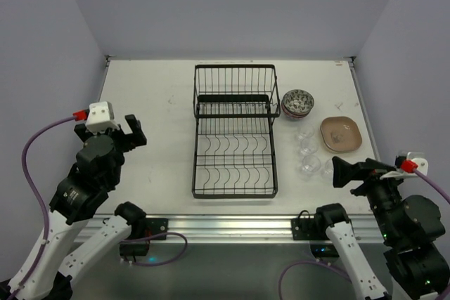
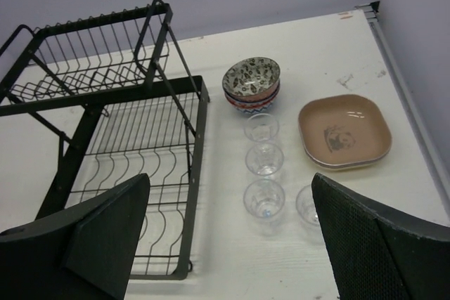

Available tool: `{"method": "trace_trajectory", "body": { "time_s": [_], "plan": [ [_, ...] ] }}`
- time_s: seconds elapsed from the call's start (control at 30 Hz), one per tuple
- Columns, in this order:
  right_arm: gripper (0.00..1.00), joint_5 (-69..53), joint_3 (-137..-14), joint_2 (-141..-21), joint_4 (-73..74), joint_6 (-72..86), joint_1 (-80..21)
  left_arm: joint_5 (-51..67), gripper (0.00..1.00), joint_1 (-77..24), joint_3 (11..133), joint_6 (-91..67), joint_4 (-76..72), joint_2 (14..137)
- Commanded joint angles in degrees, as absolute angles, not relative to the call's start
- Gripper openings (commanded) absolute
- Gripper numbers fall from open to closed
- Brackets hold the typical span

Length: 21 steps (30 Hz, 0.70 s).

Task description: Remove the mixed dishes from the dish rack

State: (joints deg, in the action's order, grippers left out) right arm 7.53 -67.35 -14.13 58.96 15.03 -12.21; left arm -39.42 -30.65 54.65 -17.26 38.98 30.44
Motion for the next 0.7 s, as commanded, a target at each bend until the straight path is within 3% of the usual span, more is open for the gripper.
{"method": "trace_trajectory", "body": {
  "time_s": [0.0,0.1,0.67],
  "plan": [
    [0.99,17.5,-68.7,-12.9,58.5,11.4,-14.5,-39.1,1.0,-30.2,56.5,-15.0,39.1,30.1],
    [0.99,22.0,-69.8,-13.2,58.9,10.5,-16.2,-37.9,1.0,-30.1,56.5,-14.4,38.2,29.8],
    [0.99,16.6,-66.3,-12.1,56.8,12.7,-16.3,-37.4,1.0,-30.2,53.3,-13.1,34.5,26.2]
  ]
}}
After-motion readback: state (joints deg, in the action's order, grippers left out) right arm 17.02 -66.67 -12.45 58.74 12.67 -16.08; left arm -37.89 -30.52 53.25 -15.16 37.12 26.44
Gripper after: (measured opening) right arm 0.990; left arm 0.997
